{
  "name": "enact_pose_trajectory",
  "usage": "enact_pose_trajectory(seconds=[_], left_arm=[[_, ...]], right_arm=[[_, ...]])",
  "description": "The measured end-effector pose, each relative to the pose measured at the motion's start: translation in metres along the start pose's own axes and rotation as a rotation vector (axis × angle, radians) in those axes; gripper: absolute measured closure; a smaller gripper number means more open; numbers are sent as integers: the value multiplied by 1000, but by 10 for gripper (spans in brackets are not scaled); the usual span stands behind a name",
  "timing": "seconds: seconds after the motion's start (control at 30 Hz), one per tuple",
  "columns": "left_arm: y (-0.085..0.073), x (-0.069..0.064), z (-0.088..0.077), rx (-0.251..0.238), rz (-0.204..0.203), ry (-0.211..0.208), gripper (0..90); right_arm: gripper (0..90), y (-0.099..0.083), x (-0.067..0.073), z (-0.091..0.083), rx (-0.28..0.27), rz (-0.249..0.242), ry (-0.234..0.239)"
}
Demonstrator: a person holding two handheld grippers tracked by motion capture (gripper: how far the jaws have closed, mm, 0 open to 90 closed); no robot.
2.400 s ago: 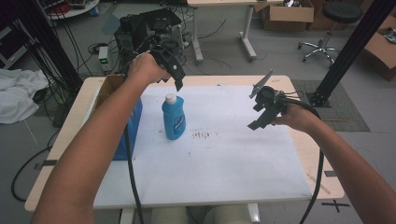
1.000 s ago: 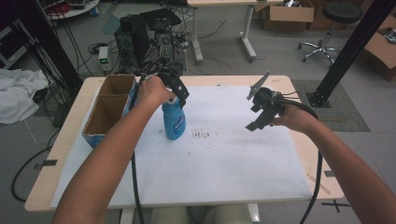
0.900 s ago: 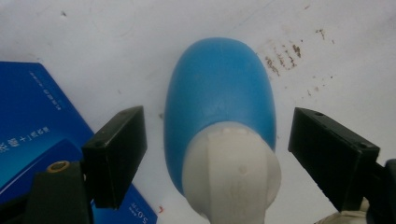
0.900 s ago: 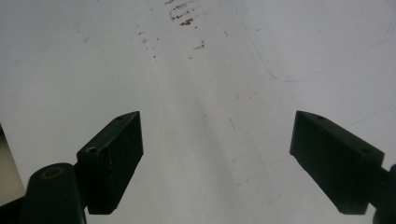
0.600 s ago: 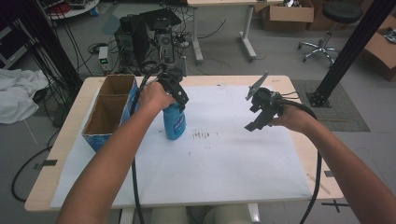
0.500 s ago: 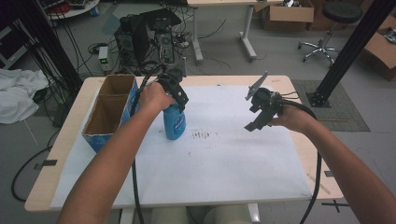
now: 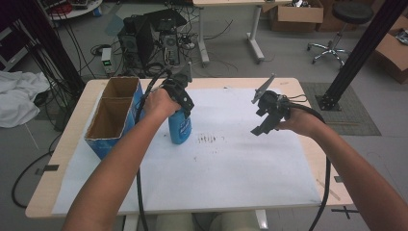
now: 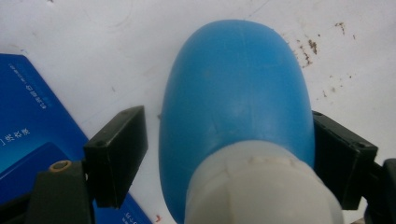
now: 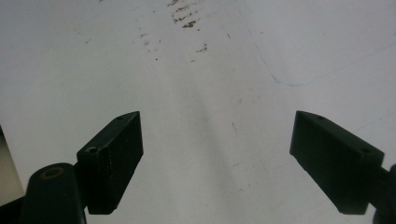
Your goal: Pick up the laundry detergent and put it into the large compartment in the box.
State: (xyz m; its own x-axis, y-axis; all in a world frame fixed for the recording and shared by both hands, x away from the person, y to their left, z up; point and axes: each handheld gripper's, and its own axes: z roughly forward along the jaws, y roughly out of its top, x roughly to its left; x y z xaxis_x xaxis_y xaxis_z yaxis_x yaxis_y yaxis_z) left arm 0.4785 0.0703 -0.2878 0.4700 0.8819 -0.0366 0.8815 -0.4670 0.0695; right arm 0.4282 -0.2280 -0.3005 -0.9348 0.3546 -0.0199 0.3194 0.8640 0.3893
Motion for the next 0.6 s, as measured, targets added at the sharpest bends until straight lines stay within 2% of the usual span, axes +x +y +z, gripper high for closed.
enact_pose_trajectory(seconds=[0.6], left_arm=[[1, -3, 2, -7, -3, -2, 277]], right_arm=[[172, 0, 0, 0, -2, -4, 1]])
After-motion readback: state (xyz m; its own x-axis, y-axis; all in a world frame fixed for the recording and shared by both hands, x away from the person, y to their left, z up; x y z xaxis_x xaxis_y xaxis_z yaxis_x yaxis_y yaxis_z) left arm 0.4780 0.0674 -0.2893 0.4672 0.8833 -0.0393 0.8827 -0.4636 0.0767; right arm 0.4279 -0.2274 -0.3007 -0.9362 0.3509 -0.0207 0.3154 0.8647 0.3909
